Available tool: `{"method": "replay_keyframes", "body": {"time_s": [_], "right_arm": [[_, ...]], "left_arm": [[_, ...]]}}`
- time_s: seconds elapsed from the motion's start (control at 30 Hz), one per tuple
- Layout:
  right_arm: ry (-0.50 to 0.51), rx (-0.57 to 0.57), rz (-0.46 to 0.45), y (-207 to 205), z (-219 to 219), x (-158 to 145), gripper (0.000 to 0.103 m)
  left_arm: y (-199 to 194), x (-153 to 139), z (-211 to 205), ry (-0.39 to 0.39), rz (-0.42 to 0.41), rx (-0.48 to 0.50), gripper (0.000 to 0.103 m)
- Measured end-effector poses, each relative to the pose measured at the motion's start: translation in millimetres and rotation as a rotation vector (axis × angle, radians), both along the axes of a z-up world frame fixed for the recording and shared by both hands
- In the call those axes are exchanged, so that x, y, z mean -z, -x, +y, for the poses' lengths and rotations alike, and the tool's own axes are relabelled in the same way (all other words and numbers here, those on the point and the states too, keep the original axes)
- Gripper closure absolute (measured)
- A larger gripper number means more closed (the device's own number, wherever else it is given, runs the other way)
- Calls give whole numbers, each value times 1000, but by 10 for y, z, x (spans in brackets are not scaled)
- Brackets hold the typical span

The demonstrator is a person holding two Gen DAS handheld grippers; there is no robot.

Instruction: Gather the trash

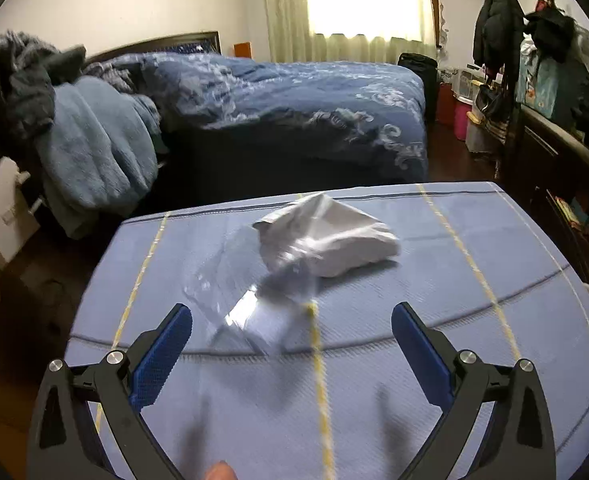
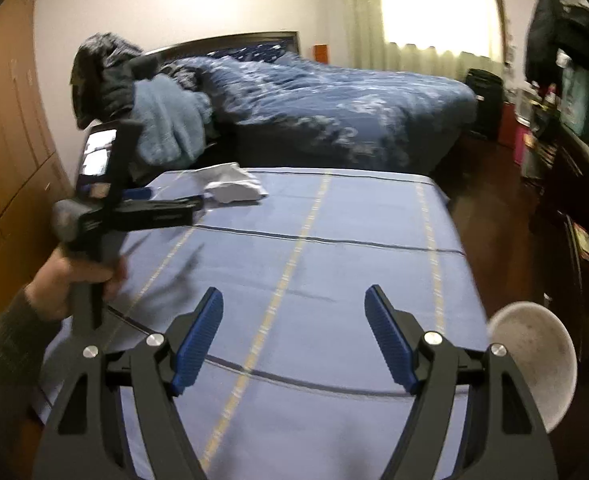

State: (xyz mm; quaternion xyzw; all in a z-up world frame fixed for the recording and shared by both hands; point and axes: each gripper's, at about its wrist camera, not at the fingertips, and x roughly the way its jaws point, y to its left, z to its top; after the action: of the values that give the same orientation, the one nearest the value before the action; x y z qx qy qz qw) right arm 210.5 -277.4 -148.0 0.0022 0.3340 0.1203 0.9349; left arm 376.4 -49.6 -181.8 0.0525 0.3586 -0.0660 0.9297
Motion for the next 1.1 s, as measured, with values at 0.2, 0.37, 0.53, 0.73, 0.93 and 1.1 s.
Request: {"method": "replay_keyframes", "body": {"time_s": [0.2,0.37,0.53,0.73,0.93,1.1], "right_arm": [[22,-63,42,-262,413,20,29],[43,-78,49,-434,609,-2,29],[28,-93,59,-593,744,-31,29],[25,-79,52,-899,868,-39,29],[53,-49,64,-1602,1121,105,29],[90,-40,104,-2239,1334,370,29]], "left_arm": [[-294,102,5,-16,29,41,4],[-387,127,5,-58,30,49,21],[-451,155,152,-4,76,33,46],[-315,59,427,62,79,-6,49],[81,-140,672,35,22,-34,46],[284,-240,764,25,-17,-28,43]]}}
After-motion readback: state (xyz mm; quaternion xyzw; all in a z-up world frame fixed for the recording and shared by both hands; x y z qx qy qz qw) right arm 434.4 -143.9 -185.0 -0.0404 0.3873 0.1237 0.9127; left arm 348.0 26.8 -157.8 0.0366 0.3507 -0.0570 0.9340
